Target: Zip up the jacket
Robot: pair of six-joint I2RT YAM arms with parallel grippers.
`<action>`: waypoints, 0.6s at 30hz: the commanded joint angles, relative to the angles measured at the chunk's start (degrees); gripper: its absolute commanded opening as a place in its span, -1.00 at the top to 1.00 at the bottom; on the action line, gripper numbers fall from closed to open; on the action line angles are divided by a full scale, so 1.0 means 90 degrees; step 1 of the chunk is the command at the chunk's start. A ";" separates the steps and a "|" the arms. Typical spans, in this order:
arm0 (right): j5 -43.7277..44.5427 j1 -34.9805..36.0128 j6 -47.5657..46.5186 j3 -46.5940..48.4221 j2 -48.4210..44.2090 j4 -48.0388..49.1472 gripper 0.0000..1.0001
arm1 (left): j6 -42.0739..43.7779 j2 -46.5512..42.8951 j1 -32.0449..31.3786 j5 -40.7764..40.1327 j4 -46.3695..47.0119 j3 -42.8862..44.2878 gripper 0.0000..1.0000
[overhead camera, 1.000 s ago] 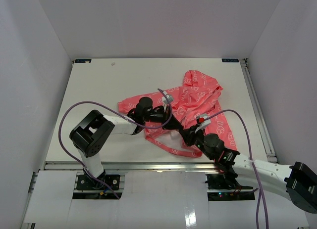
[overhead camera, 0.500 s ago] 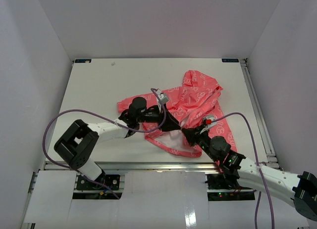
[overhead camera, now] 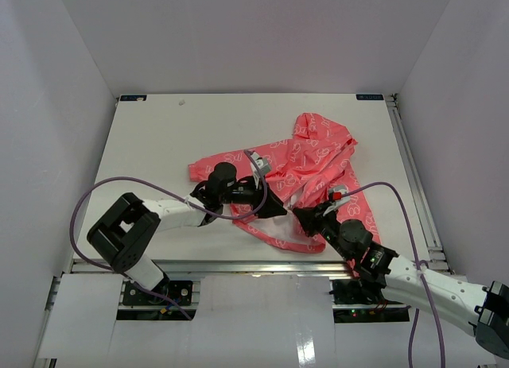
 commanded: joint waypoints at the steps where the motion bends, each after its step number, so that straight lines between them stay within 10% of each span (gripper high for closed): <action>1: -0.0160 -0.0005 0.0075 0.0272 -0.0129 0.0170 0.85 | 0.0067 0.0157 -0.0097 0.0355 0.0375 -0.0020 -0.10; 18: -0.0242 0.0003 0.0125 0.0311 -0.0211 0.0247 0.84 | 0.0026 0.0431 -0.0226 0.0293 0.0567 0.0088 0.04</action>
